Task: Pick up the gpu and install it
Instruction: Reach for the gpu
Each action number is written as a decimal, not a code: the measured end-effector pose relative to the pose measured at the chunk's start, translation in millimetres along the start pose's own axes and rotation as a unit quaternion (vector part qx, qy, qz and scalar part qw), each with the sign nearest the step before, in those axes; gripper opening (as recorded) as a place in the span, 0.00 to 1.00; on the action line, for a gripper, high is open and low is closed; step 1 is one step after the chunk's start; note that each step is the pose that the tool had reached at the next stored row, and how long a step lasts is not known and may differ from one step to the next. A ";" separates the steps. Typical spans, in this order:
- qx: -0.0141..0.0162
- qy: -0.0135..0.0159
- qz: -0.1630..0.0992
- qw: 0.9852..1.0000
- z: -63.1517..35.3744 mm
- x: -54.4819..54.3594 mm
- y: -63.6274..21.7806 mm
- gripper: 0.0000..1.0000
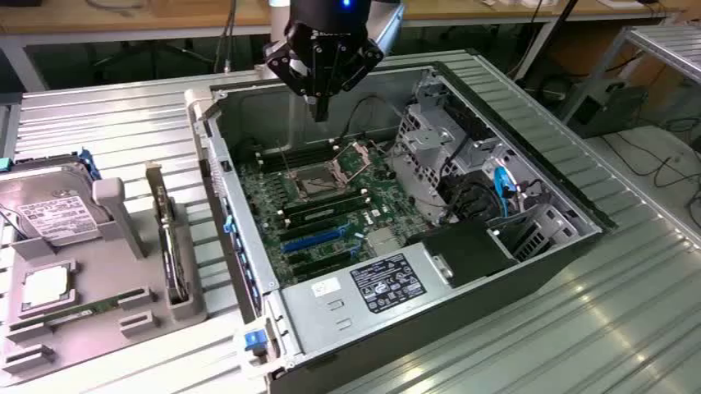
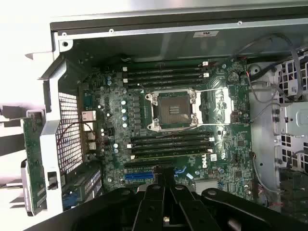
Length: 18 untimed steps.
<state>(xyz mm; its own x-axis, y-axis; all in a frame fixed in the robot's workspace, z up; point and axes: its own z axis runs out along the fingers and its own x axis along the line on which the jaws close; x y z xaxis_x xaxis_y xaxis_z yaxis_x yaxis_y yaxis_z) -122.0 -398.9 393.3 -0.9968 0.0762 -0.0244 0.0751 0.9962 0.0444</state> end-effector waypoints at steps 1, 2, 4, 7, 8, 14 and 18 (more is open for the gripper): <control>0.000 0.000 0.000 1.000 0.0 0.0 0.0 0.11; 0.000 0.000 0.000 1.000 0.0 0.0 0.0 0.11; 0.000 0.000 0.000 1.000 0.0 0.0 0.0 0.11; 0.000 0.000 0.000 1.000 -0.3 10.0 -1.6 0.11; 0.000 0.000 0.000 1.000 -0.5 15.8 -2.4 0.11; 0.000 0.000 0.000 1.000 -1.7 51.8 -8.2 0.11; 0.000 0.000 0.000 1.000 -2.3 77.1 -15.6 0.11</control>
<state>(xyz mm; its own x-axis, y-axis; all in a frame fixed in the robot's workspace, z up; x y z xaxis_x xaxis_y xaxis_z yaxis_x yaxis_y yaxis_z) -200.1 -408.7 393.0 -0.9968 0.0763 -0.0245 0.0751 0.9962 0.0444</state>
